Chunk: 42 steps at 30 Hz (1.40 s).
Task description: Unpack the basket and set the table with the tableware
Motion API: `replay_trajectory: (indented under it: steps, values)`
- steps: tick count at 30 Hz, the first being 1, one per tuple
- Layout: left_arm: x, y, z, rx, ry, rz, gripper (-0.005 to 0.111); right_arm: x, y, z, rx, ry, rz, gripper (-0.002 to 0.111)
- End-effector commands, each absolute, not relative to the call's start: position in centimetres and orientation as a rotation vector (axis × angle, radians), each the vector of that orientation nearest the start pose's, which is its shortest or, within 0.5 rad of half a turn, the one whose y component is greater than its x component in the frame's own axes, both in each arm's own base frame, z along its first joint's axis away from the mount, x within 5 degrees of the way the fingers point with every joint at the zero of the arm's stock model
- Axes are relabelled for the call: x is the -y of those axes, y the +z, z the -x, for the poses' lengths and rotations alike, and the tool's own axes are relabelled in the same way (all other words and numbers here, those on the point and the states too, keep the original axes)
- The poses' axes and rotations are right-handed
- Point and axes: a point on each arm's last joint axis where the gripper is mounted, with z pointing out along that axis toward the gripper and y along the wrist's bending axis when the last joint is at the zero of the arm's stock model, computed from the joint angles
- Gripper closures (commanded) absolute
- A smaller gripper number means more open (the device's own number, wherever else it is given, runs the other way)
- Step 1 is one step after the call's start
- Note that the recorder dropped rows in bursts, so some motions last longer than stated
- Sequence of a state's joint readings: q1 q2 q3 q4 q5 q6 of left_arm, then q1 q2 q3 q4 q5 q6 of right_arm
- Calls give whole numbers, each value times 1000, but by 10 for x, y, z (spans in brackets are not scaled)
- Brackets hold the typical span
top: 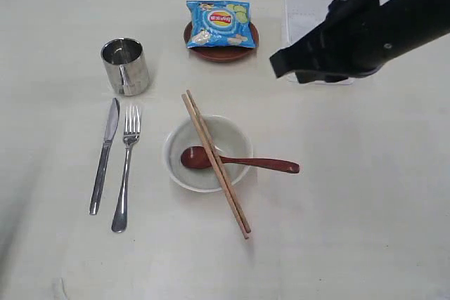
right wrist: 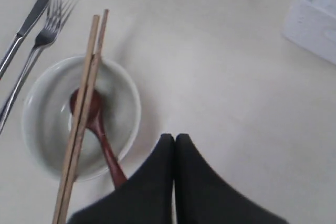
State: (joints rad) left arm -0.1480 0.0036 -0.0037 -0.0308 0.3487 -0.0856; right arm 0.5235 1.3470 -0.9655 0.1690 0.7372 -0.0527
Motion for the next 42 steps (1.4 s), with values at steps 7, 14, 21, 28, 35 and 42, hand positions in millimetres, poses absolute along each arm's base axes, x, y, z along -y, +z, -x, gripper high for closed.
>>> replay_trajectory:
  steps: [7,14,21,28,35,42]
  values:
    - [9,182,-53,-1834,-195,-46,107,-129,305,-282,-2544,244,532,109]
    - [9,182,-53,-1834,-195,-46,107,-146,291,-352,-2584,48,548,109]
    - [9,182,-53,-1834,-195,-46,107,-157,256,-420,-2667,-52,526,109]
    - [9,182,-53,-1834,-195,-46,107,-138,229,-455,-2754,45,398,109]
    - [9,182,-53,-1834,-195,-46,107,-128,194,-461,-2874,140,385,109]
    - [9,182,-53,-1834,-195,-46,107,-129,192,-452,-2972,189,394,109]
